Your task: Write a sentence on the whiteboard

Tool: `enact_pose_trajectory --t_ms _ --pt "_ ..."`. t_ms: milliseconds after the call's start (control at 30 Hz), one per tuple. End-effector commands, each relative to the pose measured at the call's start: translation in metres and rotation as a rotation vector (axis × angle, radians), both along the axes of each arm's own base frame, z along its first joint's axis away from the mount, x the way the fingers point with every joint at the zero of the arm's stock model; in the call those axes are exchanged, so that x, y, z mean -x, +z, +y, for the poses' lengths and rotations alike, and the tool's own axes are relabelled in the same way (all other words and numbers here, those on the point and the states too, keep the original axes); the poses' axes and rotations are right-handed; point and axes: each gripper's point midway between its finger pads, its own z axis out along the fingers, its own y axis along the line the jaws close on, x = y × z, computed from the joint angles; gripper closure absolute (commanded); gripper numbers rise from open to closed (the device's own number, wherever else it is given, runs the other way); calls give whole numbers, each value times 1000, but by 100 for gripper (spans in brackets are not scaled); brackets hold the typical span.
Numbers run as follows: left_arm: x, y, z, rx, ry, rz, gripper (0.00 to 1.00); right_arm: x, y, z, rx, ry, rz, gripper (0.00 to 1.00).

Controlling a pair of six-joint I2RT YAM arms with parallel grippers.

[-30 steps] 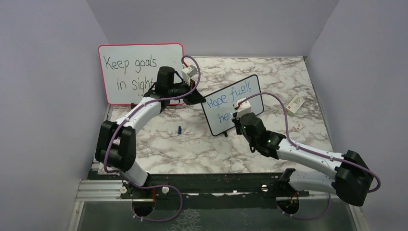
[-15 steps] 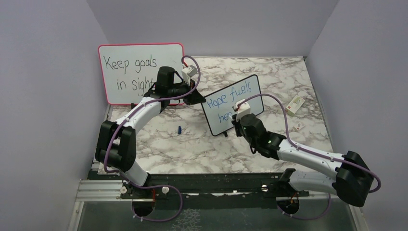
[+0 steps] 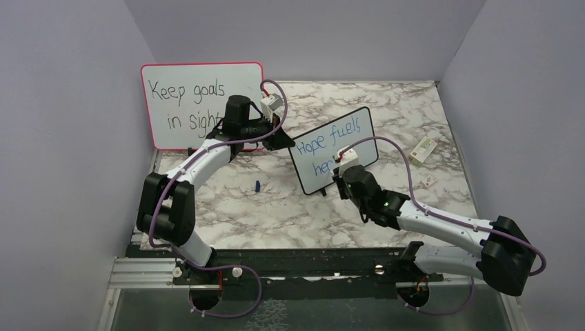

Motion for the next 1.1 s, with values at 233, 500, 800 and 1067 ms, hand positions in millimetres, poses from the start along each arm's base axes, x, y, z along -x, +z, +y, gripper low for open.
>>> enact_pose_trajectory --t_ms 233,500,800,1067 --pt "10 -29 0 -73 -2 70 100 -14 9 -10 11 -72 -44 99" --pt "9 -28 0 -72 -2 69 100 -21 23 -7 -22 -75 -86 99" --pt "9 -29 0 -73 -3 72 100 -28 37 -5 -47 -83 -128 99" --pt "9 -29 0 -73 -2 72 100 -29 42 1 -64 -56 -133 99"
